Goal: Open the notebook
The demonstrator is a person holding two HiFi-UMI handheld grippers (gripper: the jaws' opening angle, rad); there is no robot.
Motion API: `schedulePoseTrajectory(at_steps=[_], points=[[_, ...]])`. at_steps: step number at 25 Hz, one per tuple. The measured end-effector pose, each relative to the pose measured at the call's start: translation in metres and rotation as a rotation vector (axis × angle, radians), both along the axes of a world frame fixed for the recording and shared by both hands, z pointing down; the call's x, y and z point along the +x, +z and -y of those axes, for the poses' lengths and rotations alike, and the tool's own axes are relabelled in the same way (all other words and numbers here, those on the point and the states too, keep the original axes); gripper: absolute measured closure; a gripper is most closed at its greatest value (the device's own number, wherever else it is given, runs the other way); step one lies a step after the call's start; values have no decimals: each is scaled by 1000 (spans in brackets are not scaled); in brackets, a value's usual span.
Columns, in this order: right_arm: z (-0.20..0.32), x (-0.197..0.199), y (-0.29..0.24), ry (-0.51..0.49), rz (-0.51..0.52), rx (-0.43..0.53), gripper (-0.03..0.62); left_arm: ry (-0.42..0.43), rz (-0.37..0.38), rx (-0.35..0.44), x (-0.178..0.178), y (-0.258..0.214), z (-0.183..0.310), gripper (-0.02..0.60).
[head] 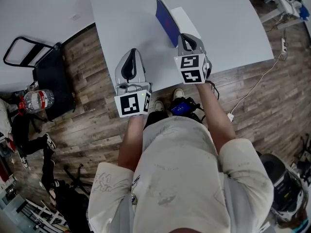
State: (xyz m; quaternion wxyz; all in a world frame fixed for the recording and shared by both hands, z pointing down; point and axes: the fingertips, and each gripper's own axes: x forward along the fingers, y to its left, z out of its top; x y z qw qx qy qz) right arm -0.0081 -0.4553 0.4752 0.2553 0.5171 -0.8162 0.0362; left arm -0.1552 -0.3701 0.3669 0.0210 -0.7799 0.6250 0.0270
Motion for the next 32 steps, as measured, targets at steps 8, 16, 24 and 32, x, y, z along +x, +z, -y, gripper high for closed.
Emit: schedulePoseTrajectory(at_steps=[8, 16, 24, 32], points=[[-5, -2, 1, -15, -10, 3, 589, -9, -4, -2, -1, 1, -3, 565], [-2, -3, 4, -35, -22, 7, 589, -14, -2, -5, 2, 4, 2, 565], [-7, -11, 2, -63, -44, 16, 589, -19, 1, -8, -2, 1, -1, 565], [-7, -15, 3, -82, -61, 28, 589, -21, -1, -11, -2, 3, 1, 565]])
